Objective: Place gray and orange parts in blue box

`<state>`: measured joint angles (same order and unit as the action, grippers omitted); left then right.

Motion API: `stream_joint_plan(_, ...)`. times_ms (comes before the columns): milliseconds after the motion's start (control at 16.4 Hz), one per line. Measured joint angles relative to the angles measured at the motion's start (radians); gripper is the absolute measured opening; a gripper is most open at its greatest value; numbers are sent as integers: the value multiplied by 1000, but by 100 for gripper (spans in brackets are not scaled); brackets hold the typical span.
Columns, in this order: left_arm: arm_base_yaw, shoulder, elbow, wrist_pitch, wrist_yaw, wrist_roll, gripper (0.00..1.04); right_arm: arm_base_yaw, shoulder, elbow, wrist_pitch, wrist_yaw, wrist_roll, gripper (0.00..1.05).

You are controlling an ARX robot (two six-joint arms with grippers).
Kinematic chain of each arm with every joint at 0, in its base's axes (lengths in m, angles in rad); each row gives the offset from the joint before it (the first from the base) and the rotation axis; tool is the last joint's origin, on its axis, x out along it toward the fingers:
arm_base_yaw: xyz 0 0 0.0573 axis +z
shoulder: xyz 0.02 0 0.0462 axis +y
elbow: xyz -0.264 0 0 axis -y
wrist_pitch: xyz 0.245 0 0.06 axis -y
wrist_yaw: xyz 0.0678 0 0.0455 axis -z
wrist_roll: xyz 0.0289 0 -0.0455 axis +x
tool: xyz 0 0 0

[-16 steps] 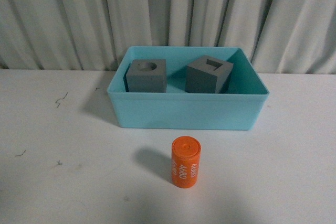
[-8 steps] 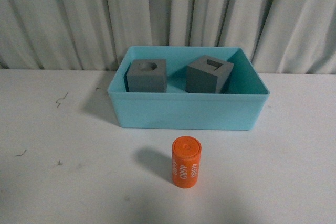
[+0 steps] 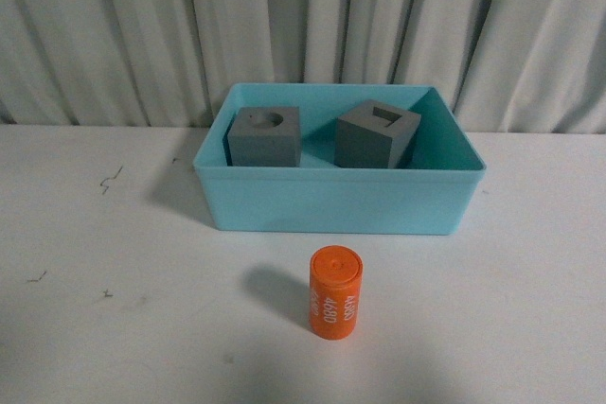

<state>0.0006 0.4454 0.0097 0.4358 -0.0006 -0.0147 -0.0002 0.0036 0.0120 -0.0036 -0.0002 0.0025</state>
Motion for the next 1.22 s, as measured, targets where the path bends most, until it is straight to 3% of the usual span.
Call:
stream_joint_plan(730,0,-273,0,-263,0,0,2,0,0,0,0,0,0,98)
stream_joint_plan(852,0,-418,0,-450,0,0,2,0,0,0,0,0,0,98)
stream_joint_plan(1217,0,-439,0,-439,0,0,5,0,0,0,0,0,0,98)
